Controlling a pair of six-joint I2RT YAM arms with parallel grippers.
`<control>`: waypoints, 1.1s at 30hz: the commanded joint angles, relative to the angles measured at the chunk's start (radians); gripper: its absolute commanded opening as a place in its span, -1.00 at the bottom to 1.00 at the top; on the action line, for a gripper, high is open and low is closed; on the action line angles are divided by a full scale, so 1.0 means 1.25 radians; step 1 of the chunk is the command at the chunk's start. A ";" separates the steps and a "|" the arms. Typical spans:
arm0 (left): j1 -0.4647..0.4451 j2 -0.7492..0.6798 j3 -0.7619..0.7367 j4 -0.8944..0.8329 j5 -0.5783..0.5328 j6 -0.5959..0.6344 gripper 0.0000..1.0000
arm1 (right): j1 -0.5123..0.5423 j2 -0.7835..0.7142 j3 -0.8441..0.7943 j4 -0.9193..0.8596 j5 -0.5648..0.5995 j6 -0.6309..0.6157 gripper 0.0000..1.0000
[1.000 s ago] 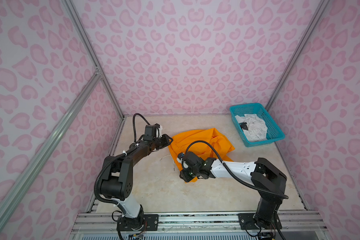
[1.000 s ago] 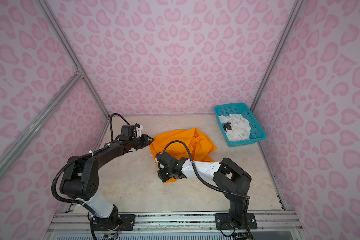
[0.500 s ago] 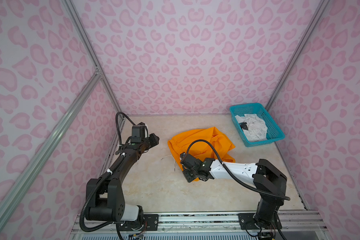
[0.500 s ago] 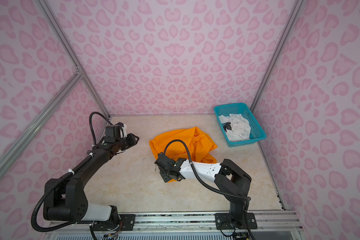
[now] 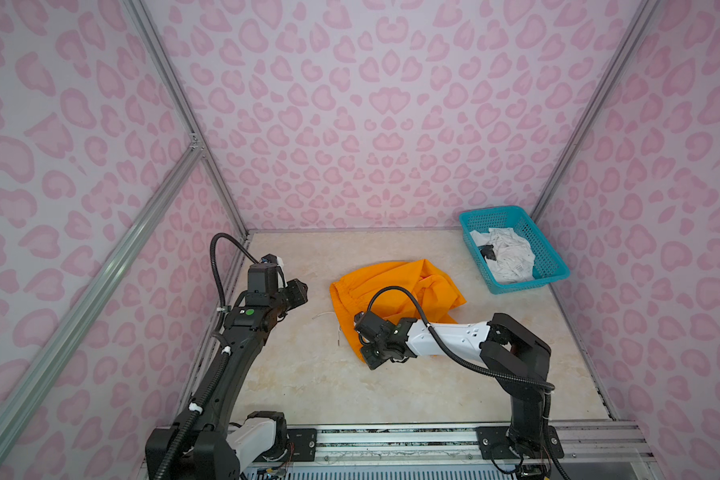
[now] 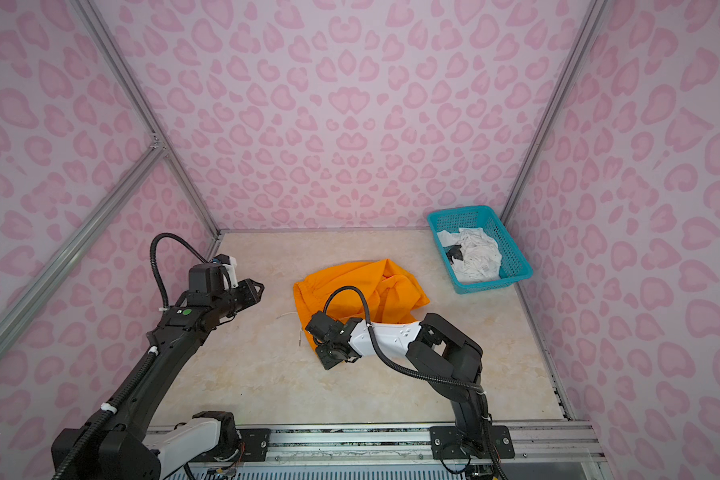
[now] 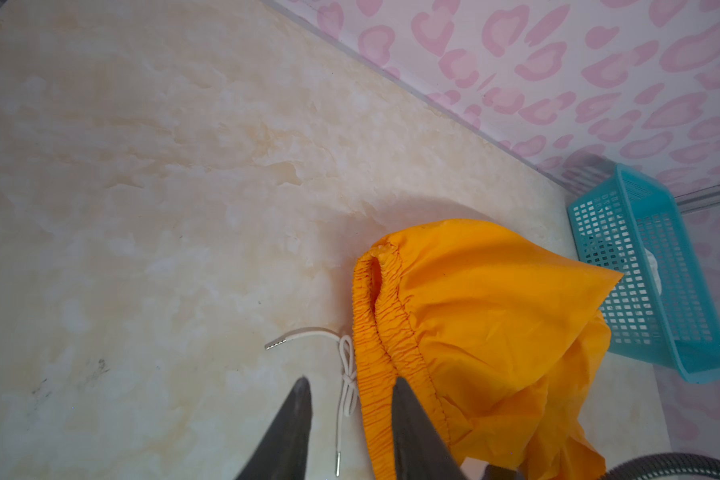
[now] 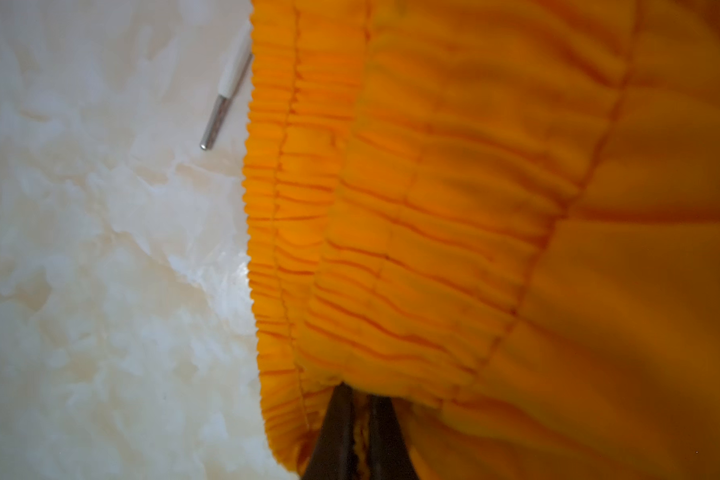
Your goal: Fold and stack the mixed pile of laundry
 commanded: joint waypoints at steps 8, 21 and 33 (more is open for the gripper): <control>0.009 -0.063 -0.025 -0.067 -0.024 0.021 -0.29 | 0.002 -0.015 0.142 -0.028 -0.104 -0.108 -1.00; 0.009 -0.177 -0.153 -0.106 0.075 -0.008 -0.32 | -0.071 -0.120 -0.021 0.157 -0.452 -0.063 0.22; -0.219 -0.229 -0.344 -0.078 -0.004 -0.219 0.26 | -0.386 -0.405 -0.304 0.008 -0.161 0.018 0.18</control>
